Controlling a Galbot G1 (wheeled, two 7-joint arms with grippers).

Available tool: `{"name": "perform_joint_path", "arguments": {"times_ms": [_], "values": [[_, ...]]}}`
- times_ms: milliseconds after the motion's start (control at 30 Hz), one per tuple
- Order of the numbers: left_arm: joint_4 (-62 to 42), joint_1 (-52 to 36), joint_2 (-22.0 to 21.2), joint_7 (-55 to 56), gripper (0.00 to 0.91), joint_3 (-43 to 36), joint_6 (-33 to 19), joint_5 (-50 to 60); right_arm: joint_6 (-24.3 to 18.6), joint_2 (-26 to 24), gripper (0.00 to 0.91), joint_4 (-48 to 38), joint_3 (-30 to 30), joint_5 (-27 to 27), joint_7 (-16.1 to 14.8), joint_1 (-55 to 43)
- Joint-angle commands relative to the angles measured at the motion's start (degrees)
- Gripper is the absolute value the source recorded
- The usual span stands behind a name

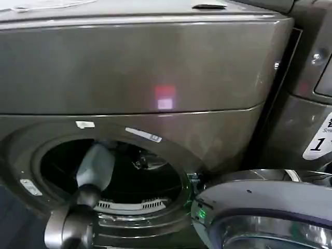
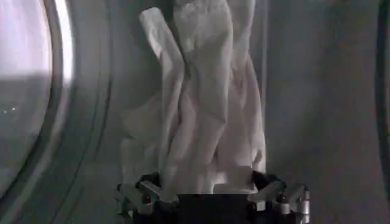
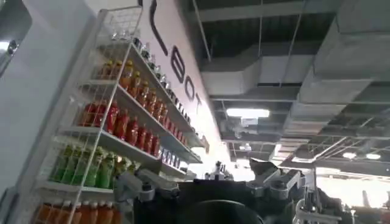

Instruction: Grasp the clothes from the dryer.

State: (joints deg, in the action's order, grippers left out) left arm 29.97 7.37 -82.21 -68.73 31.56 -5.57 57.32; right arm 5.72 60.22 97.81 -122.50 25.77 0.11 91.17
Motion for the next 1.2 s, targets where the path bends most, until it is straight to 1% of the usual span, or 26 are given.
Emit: {"name": "perform_joint_path", "arguments": {"times_ms": [33,67,133,167,200,400,467,600,633,700,767,800,867,900,967,1000,1033,1100,1133,1200], "values": [[-3.2,-0.4,0.3,-1.0,0.125,0.7,-0.2,-0.1,0.0,-0.1,0.907,0.1,-0.1,0.0,-0.1,0.1],[-3.4,-0.3,0.4,-0.8,0.080,0.8,-0.3,-0.1,0.0,-0.2,0.907,0.1,-0.1,0.0,-0.1,0.2],[-3.4,-0.2,0.6,-0.6,0.034,0.8,-0.5,-0.3,0.0,-0.4,0.907,0.1,-0.1,0.0,-0.1,0.1],[-3.4,-0.2,0.7,-0.3,0.034,0.8,-0.6,-0.5,0.0,-0.4,0.907,0.0,0.0,0.0,-0.1,-0.1],[-3.4,-0.2,0.8,0.0,0.000,0.8,-0.7,-0.5,0.0,-0.4,0.907,-0.1,0.0,-0.1,-0.1,-0.3],[-3.5,-1.1,0.9,0.2,0.000,0.6,0.0,-1.2,0.0,-0.3,0.907,-0.8,0.3,-0.2,-0.5,-0.7],[-3.2,-1.1,0.8,1.1,0.000,0.4,1.6,-1.8,0.1,-0.4,0.907,-1.1,0.1,-0.2,-0.9,-1.0],[0.5,-0.1,0.9,4.6,0.000,-1.3,9.2,-1.7,0.9,-0.4,0.907,-1.3,-0.1,0.1,-2.1,-1.1],[1.4,0.0,0.9,5.3,0.000,-1.3,9.8,-2.4,1.5,-0.4,0.907,-1.3,0.0,0.2,-2.1,-1.2],[4.0,0.6,0.7,10.5,0.000,-1.4,12.2,-5.6,2.1,-0.2,0.907,-1.0,0.2,0.5,-2.1,-1.7],[6.5,1.1,0.5,18.9,0.000,-1.3,11.5,-9.0,2.3,-0.2,0.907,-0.8,0.6,0.4,-2.0,-1.8],[6.9,1.1,0.4,20.5,0.000,-1.4,11.9,-9.9,2.3,-0.2,0.907,-0.7,0.6,0.5,-2.0,-1.8],[9.8,1.7,-0.2,28.3,0.000,-1.6,13.2,-15.9,2.2,-0.3,0.907,-0.5,0.9,0.5,-1.9,-2.1],[11.0,1.9,-0.4,31.1,0.000,-1.7,13.8,-17.9,2.6,-0.2,0.907,0.0,1.1,0.4,-1.2,-2.3],[14.2,2.8,-1.1,35.7,0.000,-1.6,16.1,-22.5,6.4,0.1,0.907,1.9,1.0,0.6,-1.1,-2.6],[15.2,3.1,-1.4,37.0,0.000,-1.6,16.3,-23.6,6.4,0.2,0.907,2.1,1.0,0.8,-0.9,-2.6],[17.2,3.7,-1.7,38.8,0.000,-1.5,17.9,-26.2,4.7,0.2,0.907,1.6,1.6,0.3,-0.2,-2.5],[19.4,4.6,-2.3,41.6,0.000,-1.3,19.9,-29.0,2.9,0.4,0.907,1.2,1.7,0.0,-0.7,-2.3],[20.4,5.0,-2.6,44.8,0.000,-1.4,19.9,-31.6,2.1,0.5,0.907,0.9,1.7,-0.5,-0.7,-2.2],[21.4,5.3,-3.7,51.1,0.000,-1.6,22.0,-37.3,0.7,0.7,0.907,0.3,1.6,-2.2,-0.7,-2.3]]}}
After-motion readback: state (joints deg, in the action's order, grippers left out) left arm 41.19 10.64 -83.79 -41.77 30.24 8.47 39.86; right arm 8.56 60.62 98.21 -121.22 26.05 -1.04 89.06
